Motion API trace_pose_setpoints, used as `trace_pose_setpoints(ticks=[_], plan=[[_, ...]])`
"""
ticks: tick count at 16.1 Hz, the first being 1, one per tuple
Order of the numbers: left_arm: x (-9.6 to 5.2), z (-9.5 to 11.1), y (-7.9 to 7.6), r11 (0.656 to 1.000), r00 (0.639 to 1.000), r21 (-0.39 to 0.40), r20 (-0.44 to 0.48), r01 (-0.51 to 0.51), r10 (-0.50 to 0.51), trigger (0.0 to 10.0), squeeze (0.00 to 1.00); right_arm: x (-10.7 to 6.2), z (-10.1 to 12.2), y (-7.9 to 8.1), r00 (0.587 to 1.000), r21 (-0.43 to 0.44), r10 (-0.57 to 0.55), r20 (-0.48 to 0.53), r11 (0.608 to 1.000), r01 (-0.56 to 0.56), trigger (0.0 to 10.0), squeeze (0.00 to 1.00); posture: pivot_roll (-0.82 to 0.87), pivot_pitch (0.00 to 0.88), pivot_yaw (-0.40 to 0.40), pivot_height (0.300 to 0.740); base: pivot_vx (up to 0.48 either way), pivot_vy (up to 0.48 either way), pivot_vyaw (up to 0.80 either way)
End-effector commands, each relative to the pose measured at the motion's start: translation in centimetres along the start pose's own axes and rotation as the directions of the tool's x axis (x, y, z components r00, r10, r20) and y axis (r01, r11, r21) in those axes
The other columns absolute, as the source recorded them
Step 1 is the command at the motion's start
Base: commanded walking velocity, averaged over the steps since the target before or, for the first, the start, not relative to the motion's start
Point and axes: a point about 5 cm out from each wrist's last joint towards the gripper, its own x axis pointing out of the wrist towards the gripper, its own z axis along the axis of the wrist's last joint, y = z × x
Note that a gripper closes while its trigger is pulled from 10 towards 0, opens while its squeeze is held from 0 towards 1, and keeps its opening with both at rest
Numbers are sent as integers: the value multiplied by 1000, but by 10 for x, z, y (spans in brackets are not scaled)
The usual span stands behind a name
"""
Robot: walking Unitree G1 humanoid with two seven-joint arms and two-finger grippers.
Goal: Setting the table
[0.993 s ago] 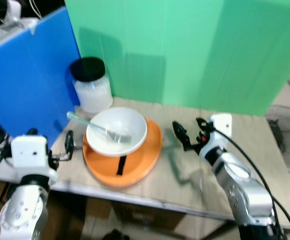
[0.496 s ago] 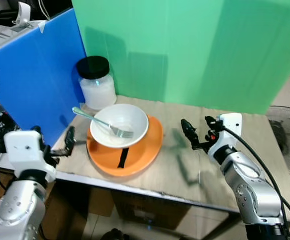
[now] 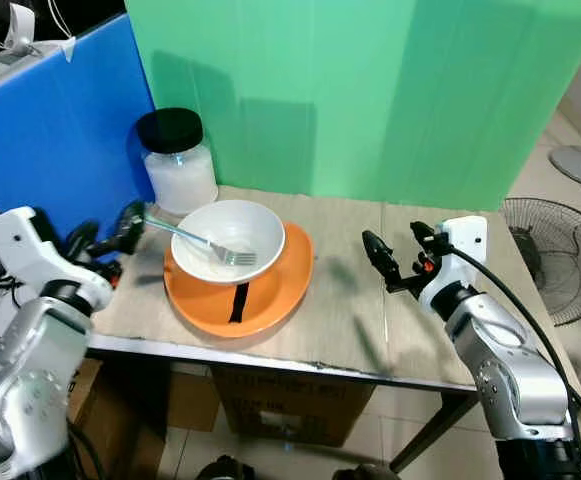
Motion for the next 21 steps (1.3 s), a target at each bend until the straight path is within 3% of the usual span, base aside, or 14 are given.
trace_pose_setpoints(ticks=[1, 6, 9, 11, 15, 19, 21], plan=[[1, 2, 9, 999, 999, -6, -5, -51, 51, 10000, 0, -2, 3, -1, 1000, 0, 6, 14, 1000, -6, 10000, 0, -40, 41, 42, 740, 0, 0, 0], [8, -1, 6, 992, 999, -128, -42, 6, -11, 10000, 0, -2, 4, -1, 1000, -6, 14, 13, 1000, -14, 10000, 0, -41, 46, 34, 740, 0, 0, 0], [19, -8, 7, 998, 993, -68, -115, 18, -26, 10000, 0, -4, 6, 3, 997, -17, 68, 26, 998, -68, 10000, 0, -52, 51, 40, 740, 0, 0, 0], [22, -7, 9, 998, 994, -59, -112, -7, 1, 10000, 0, -6, 7, 3, 997, -24, 73, 29, 997, -72, 10000, 0, -56, 50, 46, 740, 0, 0, 0], [20, -12, -5, 994, 989, 66, -128, 87, -78, 10000, 0, -9, 3, 6, 998, -18, 67, 18, 998, -66, 10000, 0, -53, 56, 47, 740, 0, 0, 0], [30, -12, -3, 997, 991, 45, -119, 67, -62, 10000, 0, -8, 2, 14, 992, -12, 126, 7, 992, -126, 10000, 0, -56, 62, 43, 740, 0, 0, 0], [37, -3, 7, 1000, 996, 5, -85, 18, -17, 10000, 0, -8, 6, 14, 981, -15, 194, 1, 981, -194, 10000, 0, -59, 64, 42, 740, 0, 0, 0]])
